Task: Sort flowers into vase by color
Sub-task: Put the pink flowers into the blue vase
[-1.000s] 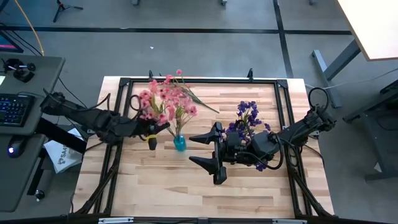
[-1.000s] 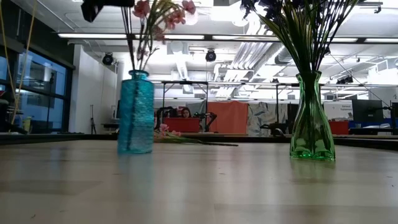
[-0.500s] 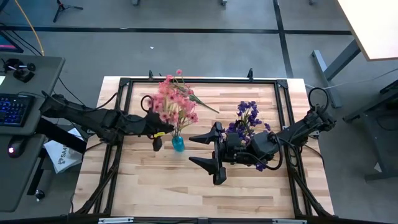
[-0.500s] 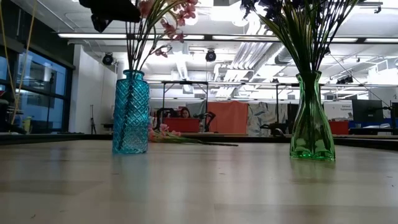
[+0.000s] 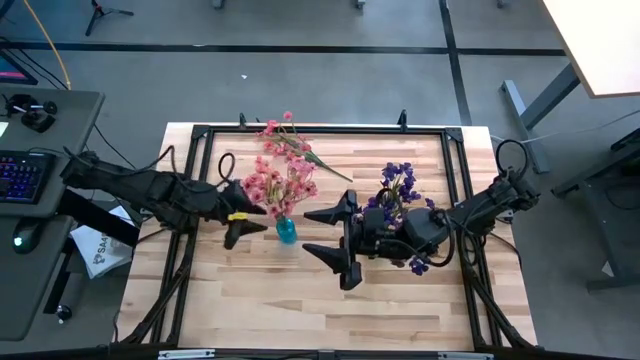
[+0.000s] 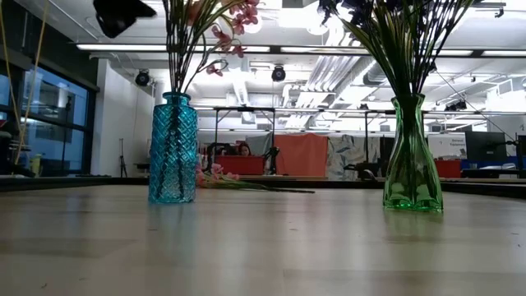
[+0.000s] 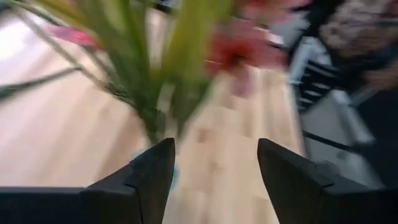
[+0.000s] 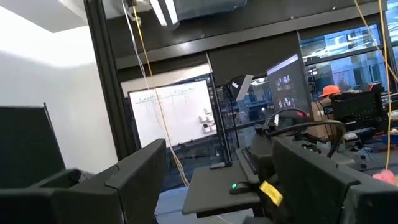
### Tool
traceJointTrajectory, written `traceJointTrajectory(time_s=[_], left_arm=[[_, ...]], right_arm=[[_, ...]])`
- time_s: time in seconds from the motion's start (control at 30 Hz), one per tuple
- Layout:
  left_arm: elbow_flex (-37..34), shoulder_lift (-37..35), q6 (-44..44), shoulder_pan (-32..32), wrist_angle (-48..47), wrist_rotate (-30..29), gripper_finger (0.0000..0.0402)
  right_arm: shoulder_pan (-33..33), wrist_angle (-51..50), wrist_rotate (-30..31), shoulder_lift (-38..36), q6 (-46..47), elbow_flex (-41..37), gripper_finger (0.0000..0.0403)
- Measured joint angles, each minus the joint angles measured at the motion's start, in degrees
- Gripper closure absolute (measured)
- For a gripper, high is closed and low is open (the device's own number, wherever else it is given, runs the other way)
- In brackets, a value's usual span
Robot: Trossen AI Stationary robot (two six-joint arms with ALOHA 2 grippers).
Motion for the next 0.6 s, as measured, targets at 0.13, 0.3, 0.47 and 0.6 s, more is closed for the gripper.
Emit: traceJointTrajectory(time_s=[0.13, 0.3, 0.47, 0.6], left_arm=[[2.7, -3.7, -2.3, 0.0, -2.5, 7.2, 0.0182], [7.9, -9.7, -1.4, 0.0, -2.0, 7.9, 0.0183], [11.9, -13.9, 4.0, 0.0, 1.6, -1.8, 0.0183], [11.9, -15.1, 10.3, 0.0, 6.5, -9.8, 0.0183]], right_arm=[[-1.5, 4.9, 2.4, -0.3, 2.5, 0.2, 0.0116], [-5.7, -0.5, 6.8, -2.6, 9.7, 6.5, 0.0116], [-13.0, -29.2, 6.5, -3.3, 15.1, 19.0, 0.0116], [-22.4, -51.9, 2.5, -3.2, 16.6, 30.7, 0.0116]])
